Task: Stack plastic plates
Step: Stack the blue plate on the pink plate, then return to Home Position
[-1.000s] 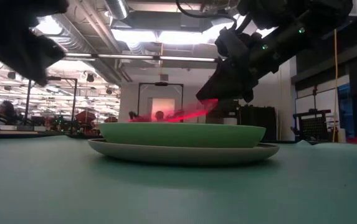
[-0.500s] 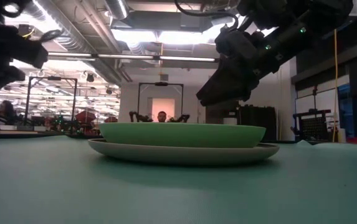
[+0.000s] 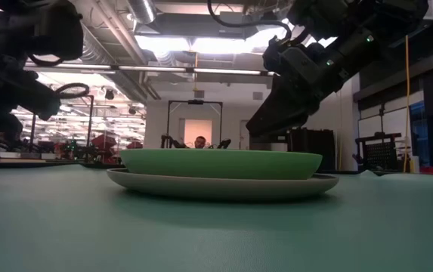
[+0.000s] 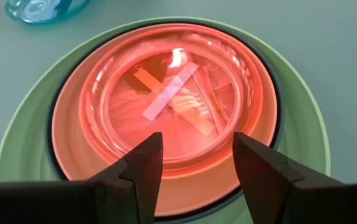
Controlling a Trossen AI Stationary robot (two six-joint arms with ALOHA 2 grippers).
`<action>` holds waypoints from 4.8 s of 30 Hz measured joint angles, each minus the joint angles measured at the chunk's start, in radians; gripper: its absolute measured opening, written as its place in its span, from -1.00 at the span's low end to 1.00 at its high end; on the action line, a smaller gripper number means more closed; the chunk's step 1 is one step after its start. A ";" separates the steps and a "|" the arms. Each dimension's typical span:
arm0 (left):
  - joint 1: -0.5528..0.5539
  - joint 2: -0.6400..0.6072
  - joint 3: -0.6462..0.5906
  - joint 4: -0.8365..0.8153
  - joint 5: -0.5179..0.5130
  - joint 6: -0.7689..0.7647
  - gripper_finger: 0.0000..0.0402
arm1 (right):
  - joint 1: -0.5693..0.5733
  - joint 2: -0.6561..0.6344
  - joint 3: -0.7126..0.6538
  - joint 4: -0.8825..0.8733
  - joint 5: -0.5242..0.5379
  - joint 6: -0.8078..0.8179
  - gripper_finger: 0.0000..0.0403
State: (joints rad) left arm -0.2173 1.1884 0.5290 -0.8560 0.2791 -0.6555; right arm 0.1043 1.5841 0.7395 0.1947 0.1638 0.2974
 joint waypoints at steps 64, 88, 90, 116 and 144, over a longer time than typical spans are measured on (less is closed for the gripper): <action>-0.001 0.002 0.152 0.160 -0.093 0.033 -0.99 | 0.040 -0.146 0.000 -0.301 0.092 -0.006 -0.09; 0.116 0.123 0.238 0.688 -0.592 0.332 -0.97 | 0.124 -0.157 0.000 -0.334 0.114 -0.018 -0.09; 0.139 0.148 0.237 0.685 -0.590 0.336 -0.97 | 0.125 -0.157 0.000 -0.335 0.114 -0.018 -0.09; 0.182 0.245 0.237 0.654 -0.523 0.373 -0.82 | 0.124 -0.156 0.000 -0.356 0.114 -0.041 -0.09; 0.096 -0.294 -0.037 0.964 -0.495 0.794 -0.55 | 0.124 -0.522 -0.074 -0.341 0.130 -0.260 -0.41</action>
State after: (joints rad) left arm -0.1216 0.8940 0.4923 0.1084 -0.2156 0.1386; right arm 0.2287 1.0617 0.6660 -0.1465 0.2934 0.0371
